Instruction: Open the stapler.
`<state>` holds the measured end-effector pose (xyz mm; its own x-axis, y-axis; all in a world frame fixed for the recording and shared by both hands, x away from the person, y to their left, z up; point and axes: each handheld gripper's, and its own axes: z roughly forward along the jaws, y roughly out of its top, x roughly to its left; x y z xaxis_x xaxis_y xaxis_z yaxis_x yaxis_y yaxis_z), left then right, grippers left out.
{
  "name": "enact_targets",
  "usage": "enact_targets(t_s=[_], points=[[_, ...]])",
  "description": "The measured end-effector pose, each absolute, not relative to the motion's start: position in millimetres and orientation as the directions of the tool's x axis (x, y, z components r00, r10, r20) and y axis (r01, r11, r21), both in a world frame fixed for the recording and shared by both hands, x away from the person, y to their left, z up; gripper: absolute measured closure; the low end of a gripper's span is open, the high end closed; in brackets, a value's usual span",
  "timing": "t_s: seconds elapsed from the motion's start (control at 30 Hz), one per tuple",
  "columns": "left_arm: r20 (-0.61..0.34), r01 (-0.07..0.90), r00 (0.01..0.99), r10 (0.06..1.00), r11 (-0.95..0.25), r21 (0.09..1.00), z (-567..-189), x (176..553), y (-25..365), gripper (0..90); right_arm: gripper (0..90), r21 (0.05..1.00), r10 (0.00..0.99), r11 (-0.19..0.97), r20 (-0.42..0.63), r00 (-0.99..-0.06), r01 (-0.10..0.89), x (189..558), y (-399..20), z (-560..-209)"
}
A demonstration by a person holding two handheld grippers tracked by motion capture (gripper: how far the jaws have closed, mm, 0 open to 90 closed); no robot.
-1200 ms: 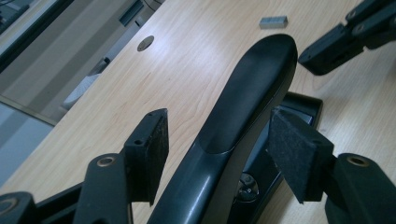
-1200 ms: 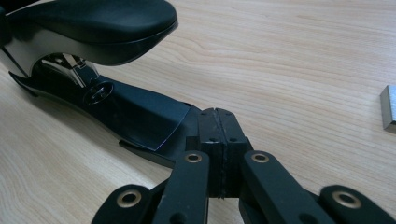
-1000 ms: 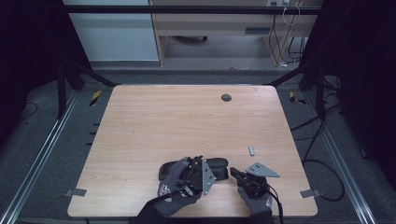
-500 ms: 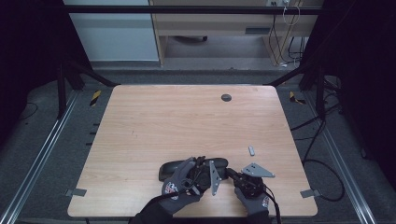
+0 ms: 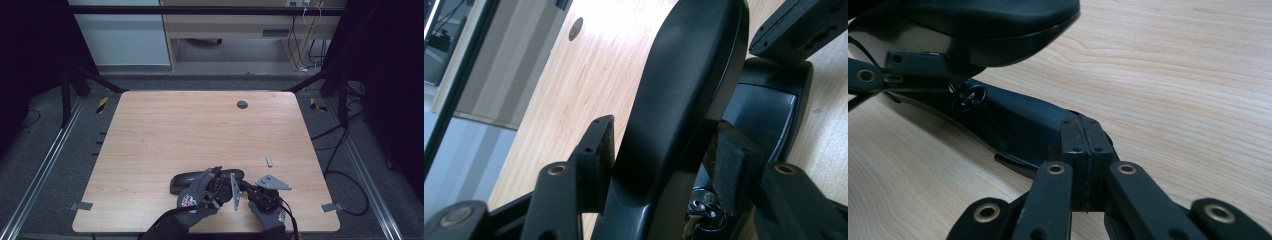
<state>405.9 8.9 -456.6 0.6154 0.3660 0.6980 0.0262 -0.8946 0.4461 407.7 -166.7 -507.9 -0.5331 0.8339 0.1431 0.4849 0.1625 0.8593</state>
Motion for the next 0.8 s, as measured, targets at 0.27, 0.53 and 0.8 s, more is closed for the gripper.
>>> enact_targets(t_s=[0.27,0.53,0.8], points=[[0.747,0.009,0.580,0.325,-0.919,0.394,-459.0,402.8,5.3,51.3,90.0,0.852,0.836,0.171,0.140,-0.530,0.495,408.3,-162.5,-508.2],[0.767,-0.009,0.568,0.300,-0.929,0.370,-460.2,401.7,4.8,52.8,90.0,0.841,0.836,0.176,0.147,-0.528,0.512,409.0,-160.0,-508.4],[0.759,-0.008,0.576,0.305,-0.925,0.379,-458.7,402.3,6.0,52.9,90.0,0.837,0.835,0.183,0.145,-0.532,0.515,409.2,-157.8,-508.5]])
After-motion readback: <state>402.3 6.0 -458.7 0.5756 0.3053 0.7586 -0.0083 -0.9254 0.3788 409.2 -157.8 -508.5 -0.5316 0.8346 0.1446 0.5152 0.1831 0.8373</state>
